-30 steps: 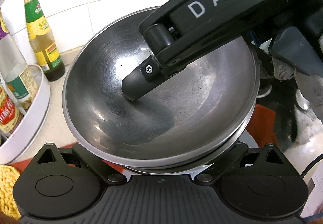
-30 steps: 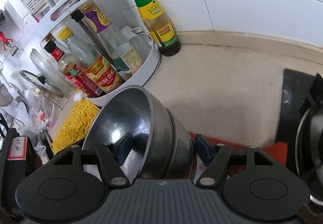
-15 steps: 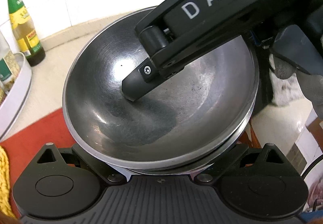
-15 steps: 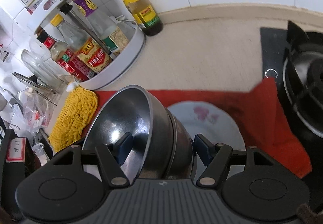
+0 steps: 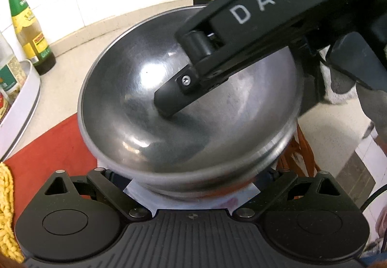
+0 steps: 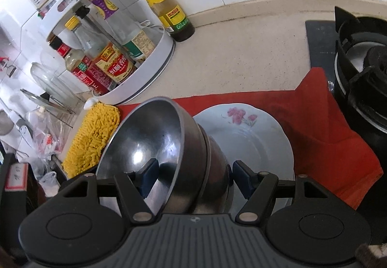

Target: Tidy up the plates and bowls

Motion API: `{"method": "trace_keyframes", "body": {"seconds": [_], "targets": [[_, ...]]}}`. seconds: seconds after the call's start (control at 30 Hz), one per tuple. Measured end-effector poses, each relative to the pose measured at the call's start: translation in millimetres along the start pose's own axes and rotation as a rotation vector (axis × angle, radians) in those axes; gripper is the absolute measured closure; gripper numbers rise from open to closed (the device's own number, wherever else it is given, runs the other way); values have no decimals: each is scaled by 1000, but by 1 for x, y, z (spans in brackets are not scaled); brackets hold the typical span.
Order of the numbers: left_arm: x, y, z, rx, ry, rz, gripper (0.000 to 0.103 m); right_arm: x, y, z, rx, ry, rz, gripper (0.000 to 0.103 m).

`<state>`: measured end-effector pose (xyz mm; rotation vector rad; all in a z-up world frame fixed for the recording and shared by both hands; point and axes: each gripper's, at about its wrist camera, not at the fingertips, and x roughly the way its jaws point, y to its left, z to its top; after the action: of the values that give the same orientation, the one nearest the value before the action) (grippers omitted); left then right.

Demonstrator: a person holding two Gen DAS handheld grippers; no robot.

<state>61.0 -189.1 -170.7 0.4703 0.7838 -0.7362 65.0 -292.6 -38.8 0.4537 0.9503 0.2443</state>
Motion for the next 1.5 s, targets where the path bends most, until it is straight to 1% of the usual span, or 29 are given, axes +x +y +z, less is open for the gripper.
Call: {"method": "trace_keyframes", "body": {"seconds": [0.13, 0.27, 0.33, 0.4, 0.47, 0.57, 0.7, 0.77, 0.8, 0.93, 1.03, 1.1, 1.2, 1.33, 1.5], "targets": [[-9, 2, -5, 39, -2, 17, 4, -4, 0, -5, 0, -5, -9, 40], [-17, 7, -10, 19, -17, 15, 3, -8, -2, -9, 15, -15, -16, 40], [-12, 17, -8, -14, -20, 7, 3, -13, -1, -10, 19, -28, -34, 40], [-15, 25, -10, -62, -18, -18, 3, -24, 2, -13, 27, -56, -39, 40], [-22, 30, -13, -93, -22, -24, 3, -40, 6, -18, 41, -90, -44, 40], [-43, 32, -22, -148, -58, -16, 3, -70, 19, -34, 22, -172, -79, 40], [-70, 43, -32, -278, -118, 29, 0, -101, 46, -68, -26, -276, -146, 39], [-80, 47, -35, -340, -145, 50, 0, -102, 58, -85, -47, -306, -210, 38], [-82, 46, -36, -353, -153, 59, 0, -100, 63, -93, -55, -315, -239, 38], [-89, 38, -41, -375, -169, 125, 0, -93, 76, -112, -46, -345, -292, 38], [-89, 35, -45, -401, -160, 124, 0, -89, 77, -119, -17, -373, -321, 37], [-90, 30, -45, -399, -162, 124, 0, -87, 78, -124, -12, -377, -340, 37], [-93, 24, -47, -393, -169, 127, 0, -86, 80, -129, -18, -397, -391, 36], [-95, 21, -49, -408, -176, 116, 0, -87, 77, -133, 7, -400, -392, 35], [-94, 14, -48, -407, -171, 134, 1, -87, 74, -134, 21, -406, -392, 34]]}}
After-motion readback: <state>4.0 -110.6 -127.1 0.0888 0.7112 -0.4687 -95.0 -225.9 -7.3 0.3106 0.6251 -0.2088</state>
